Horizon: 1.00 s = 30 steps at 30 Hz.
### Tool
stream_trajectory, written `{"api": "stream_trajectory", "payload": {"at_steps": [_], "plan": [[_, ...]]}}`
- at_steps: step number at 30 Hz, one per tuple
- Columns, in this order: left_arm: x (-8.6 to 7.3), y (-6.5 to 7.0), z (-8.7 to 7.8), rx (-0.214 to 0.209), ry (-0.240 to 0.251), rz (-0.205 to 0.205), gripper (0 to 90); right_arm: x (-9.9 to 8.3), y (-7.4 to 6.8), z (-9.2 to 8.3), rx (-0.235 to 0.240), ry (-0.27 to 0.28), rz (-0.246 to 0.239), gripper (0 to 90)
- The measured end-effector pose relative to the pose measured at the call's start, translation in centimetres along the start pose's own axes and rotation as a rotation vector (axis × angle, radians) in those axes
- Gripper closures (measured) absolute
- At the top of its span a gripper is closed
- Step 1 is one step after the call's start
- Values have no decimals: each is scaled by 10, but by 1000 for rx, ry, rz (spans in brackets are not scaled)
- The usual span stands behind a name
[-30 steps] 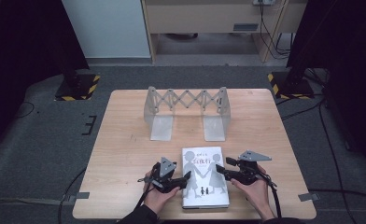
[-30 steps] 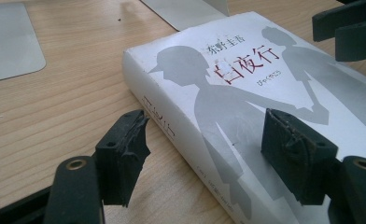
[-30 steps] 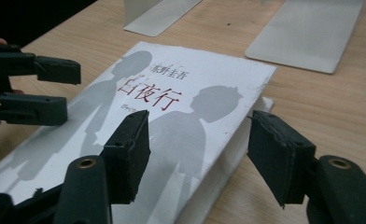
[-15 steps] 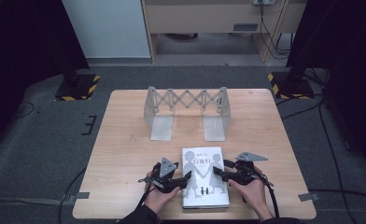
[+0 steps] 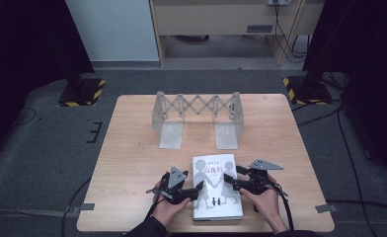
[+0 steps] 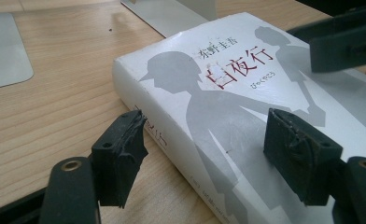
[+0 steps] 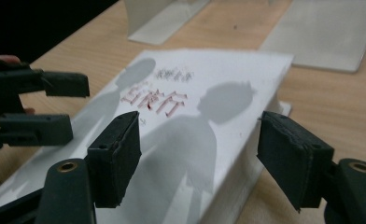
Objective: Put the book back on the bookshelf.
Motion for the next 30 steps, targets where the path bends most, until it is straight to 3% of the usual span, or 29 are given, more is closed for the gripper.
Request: {"api": "stream_trajectory", "payload": {"at_steps": [5, 11, 18, 30], "plan": [[-1, -1, 1, -11, 3, -14, 268, 9, -7, -4, 35, 40, 7, 299], [0, -3, 1, 4, 0, -9, 211, 4, 3, -1, -19, 6, 8, 285], [-1, -6, 0, 1, -14, -15, 198, -7, 10, 7, -38, -45, 21, 281], [-1, -15, -7, 4, -10, -38, 249, -8, 7, 14, 4, -57, 44, 260]]}}
Point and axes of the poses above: each handheld gripper's, and its own axes: z roughly forward along the jaws, x roughly out of its top, y roughly to its right, the point moved 6 cm from there along z, roughly forward along the jaws, and after that the axes turned 15 degrees about -y, right-handed, at the moved point
